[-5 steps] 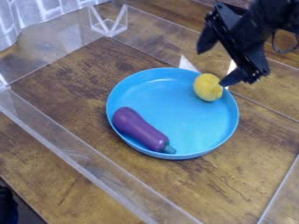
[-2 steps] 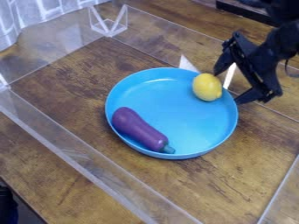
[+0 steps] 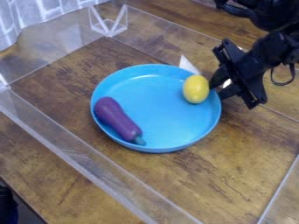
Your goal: Put the lemon on the blue tray
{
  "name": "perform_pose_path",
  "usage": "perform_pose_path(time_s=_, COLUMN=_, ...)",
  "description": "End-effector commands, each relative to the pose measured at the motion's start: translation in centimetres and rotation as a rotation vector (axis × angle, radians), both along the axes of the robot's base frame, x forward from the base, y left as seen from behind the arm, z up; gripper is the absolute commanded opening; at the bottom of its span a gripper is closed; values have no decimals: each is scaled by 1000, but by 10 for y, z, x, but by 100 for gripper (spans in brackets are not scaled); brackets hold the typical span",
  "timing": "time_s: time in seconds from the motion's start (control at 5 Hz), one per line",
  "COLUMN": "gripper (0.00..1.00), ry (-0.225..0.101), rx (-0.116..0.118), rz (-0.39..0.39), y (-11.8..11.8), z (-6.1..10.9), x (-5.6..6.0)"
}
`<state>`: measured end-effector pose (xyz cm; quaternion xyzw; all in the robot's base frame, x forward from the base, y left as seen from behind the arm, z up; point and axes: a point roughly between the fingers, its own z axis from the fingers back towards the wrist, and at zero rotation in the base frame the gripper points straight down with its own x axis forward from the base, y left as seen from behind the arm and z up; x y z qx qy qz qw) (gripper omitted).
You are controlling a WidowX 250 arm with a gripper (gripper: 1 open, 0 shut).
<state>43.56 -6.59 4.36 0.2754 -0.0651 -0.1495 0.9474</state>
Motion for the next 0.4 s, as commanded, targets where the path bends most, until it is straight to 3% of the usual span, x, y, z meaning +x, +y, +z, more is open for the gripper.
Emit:
perform_pose_path(time_s=0.0, gripper=0, ry=-102, rx=-48, rz=-42, y=-5, z=50, x=7)
perform_pose_path(time_s=0.2, gripper=0, ry=-102, rx=-70, rz=-88, y=-14, z=54, x=6)
